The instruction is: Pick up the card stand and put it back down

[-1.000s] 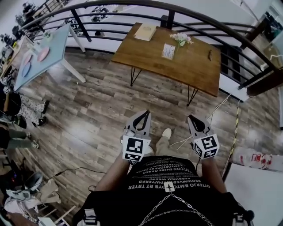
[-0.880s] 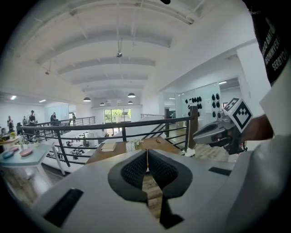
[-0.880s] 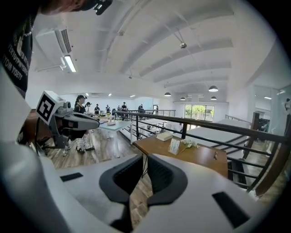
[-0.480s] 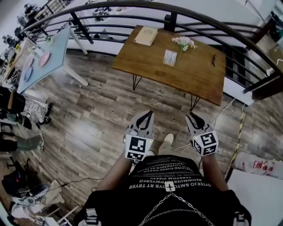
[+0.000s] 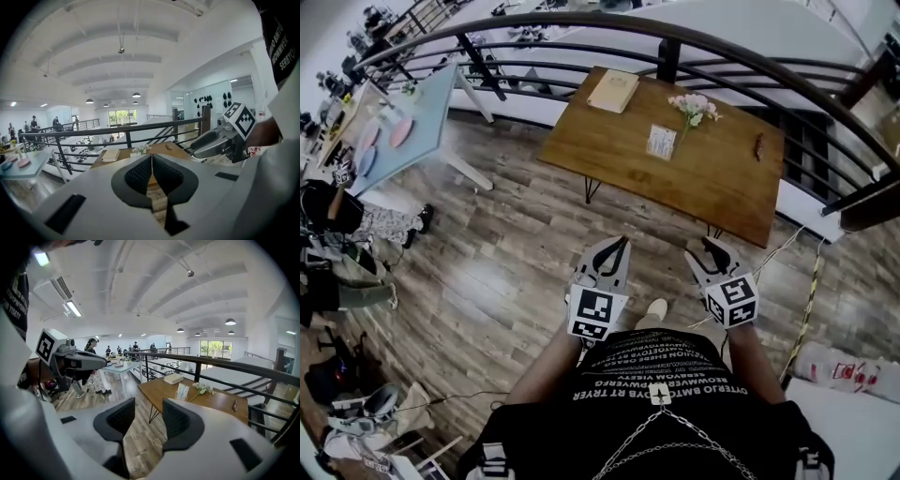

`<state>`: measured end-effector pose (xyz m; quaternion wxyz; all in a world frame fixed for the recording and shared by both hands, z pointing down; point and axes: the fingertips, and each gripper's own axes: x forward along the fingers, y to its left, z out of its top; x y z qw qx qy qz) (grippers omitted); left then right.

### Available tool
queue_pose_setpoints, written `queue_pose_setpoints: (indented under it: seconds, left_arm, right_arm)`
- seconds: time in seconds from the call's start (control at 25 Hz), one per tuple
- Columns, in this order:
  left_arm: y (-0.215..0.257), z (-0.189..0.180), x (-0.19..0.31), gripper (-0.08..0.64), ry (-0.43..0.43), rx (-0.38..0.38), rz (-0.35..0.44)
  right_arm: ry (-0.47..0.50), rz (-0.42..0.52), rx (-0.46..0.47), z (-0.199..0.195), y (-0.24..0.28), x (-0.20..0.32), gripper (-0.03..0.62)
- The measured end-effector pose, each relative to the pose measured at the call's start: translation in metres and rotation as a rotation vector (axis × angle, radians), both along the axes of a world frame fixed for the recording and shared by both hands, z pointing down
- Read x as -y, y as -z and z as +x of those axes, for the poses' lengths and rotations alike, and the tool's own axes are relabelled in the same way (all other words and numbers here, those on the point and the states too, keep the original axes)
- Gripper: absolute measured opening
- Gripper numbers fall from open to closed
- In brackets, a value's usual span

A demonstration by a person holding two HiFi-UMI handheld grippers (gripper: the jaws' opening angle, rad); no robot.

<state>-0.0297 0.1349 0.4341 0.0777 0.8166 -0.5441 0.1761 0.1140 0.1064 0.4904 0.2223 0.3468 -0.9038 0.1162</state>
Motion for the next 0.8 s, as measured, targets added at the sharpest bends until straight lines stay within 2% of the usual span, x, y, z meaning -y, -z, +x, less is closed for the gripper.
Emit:
queue_pose_setpoints:
  seconds: [0.44, 0.8]
  left_arm:
    - [0.016, 0.005, 0.038, 0.029, 0.105, 0.036, 0.018]
    - [0.014, 0.023, 0.049, 0.029, 0.119, 0.063, 0.009]
  right_arm:
    - [0.13, -0.012, 0.019, 0.001, -0.004, 0.046, 0.188]
    - [0.133, -0.03, 0.029, 0.023, -0.012, 0.063, 0.172]
